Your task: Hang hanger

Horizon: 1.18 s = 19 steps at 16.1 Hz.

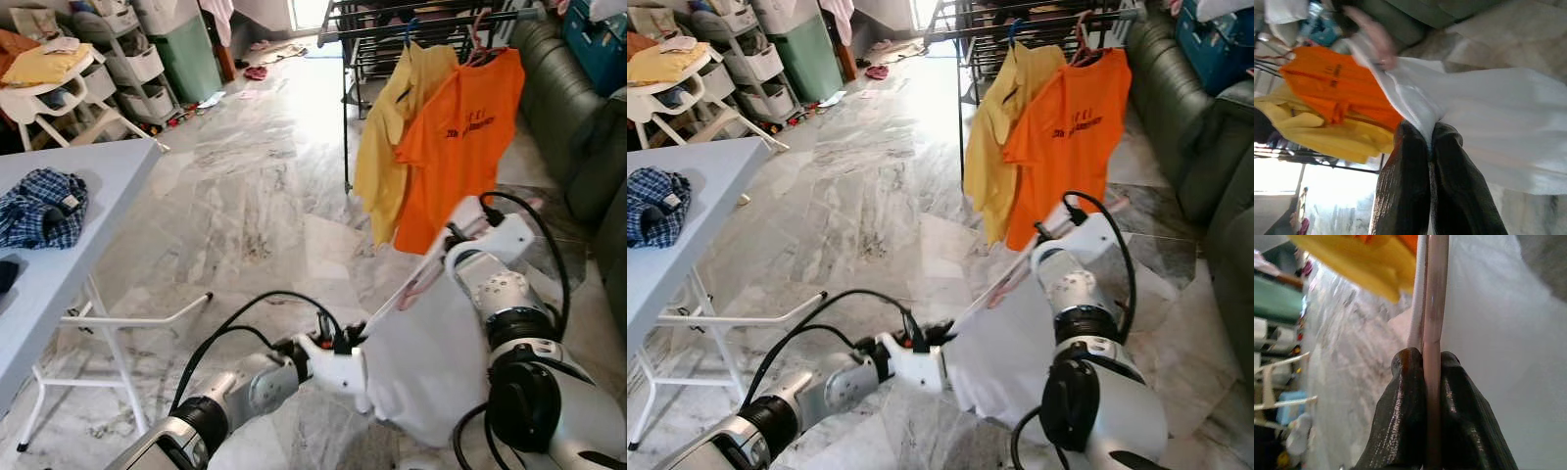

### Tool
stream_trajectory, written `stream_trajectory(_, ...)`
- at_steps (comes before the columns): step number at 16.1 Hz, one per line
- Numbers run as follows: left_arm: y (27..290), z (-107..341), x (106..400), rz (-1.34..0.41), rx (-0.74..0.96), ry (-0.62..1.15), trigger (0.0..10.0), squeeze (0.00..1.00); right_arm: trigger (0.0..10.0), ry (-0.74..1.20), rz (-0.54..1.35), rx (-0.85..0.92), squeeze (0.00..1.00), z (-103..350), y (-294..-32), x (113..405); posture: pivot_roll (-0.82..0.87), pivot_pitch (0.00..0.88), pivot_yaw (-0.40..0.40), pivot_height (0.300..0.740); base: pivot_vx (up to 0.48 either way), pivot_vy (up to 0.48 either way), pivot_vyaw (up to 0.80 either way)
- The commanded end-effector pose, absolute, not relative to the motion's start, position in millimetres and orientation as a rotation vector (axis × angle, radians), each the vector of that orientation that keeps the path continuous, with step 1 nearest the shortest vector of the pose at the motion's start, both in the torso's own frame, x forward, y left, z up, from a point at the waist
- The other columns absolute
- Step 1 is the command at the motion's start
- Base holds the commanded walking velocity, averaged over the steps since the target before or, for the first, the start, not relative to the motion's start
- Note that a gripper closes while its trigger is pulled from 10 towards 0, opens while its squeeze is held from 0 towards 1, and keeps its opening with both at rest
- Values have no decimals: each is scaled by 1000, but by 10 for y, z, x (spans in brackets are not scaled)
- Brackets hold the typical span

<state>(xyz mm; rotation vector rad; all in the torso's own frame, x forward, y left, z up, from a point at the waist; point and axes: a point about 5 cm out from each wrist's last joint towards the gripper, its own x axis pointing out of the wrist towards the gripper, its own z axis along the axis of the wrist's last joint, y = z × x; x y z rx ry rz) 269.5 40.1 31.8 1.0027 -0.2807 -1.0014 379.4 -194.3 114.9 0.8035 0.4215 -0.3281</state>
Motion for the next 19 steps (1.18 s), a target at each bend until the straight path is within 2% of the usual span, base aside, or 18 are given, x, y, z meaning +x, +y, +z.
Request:
stream_trajectory(1,519,219,2683,-1007,1052,-224,10000,0,10000,393,-251,810,0,1318,-1814,3888,-182,46,127,740,0,0,0)
stream_trajectory(5,604,132,2688,-983,1089,-164,10000,0,10000,397,-195,781,0,1374,-1733,3911,-191,43,125,740,0,0,0)
stream_trajectory(8,541,220,2738,-976,1076,-208,10000,0,10000,414,-260,747,0,1267,-1827,3865,-188,45,125,740,0,0,0)
stream_trajectory(13,288,492,2766,-1010,1008,-386,10000,0,10000,422,-363,690,0,1102,-1929,3791,-175,51,131,740,0,0,0)
stream_trajectory(16,214,550,2731,-1046,1001,-445,10000,0,10000,422,-348,693,0,1106,-1874,3804,-173,53,131,740,0,0,0)
stream_trajectory(18,242,460,2708,-1054,1016,-395,10000,0,10000,426,-293,689,0,1144,-1783,3832,-177,52,127,740,0,0,0)
stream_trajectory(19,303,411,2739,-1011,1019,-345,10000,0,10000,433,-228,632,0,1144,-1708,3837,-180,51,125,740,0,0,0)
